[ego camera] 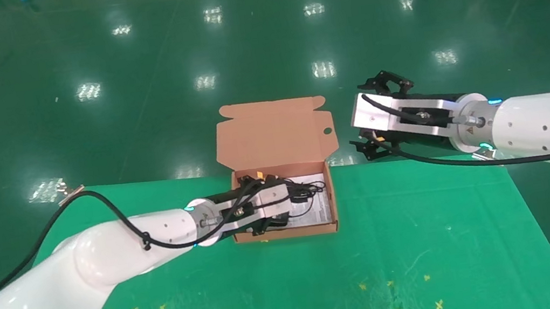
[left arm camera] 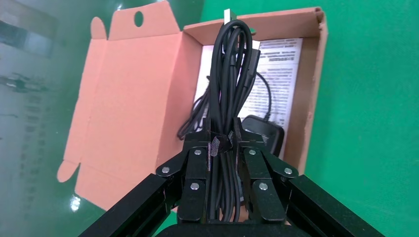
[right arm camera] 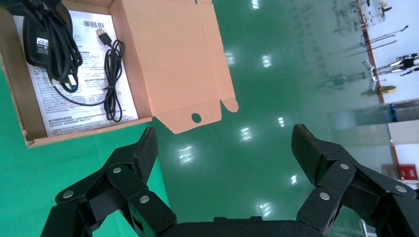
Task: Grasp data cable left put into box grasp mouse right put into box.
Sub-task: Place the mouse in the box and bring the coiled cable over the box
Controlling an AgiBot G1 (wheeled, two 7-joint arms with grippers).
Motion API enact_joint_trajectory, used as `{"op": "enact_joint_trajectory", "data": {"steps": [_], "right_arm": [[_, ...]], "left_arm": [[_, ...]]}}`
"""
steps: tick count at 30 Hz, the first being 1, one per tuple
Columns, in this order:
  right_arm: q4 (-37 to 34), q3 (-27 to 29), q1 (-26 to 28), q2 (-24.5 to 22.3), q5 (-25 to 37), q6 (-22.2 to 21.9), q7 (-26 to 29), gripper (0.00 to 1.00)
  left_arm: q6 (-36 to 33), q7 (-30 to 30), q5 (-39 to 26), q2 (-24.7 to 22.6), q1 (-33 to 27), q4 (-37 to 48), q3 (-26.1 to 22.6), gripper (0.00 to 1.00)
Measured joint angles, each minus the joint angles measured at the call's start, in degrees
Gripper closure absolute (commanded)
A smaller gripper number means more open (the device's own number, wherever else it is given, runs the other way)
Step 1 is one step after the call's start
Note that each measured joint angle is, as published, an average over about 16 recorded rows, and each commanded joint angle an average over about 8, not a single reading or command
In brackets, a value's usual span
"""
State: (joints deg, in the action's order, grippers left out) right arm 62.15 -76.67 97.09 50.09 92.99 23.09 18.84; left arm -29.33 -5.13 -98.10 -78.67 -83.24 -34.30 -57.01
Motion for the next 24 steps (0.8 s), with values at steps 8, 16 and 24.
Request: {"op": "enact_joint_trajectory", "data": {"steps": [8, 16, 24], "right_arm": [[0.92, -0.26, 0.14, -0.53, 0.79, -0.06, 0.79, 0.00], [0.27, -0.07, 0.31, -0.05, 0.54, -0.26, 0.18, 0.00], [-1.95, 0.55, 2.94, 1.61, 1.75, -1.06, -1.89, 0.00]], "left_arm": [[-0.32, -0.19, 1.20, -0.09, -0.13, 0.59, -0.67, 0.00], [0.00, -0.14, 0.78, 0.56, -0.34, -0.64, -0.30, 0.00], [3.68, -0.02, 1.43, 1.31, -2.41, -2.58, 0.60, 0.00]]}}
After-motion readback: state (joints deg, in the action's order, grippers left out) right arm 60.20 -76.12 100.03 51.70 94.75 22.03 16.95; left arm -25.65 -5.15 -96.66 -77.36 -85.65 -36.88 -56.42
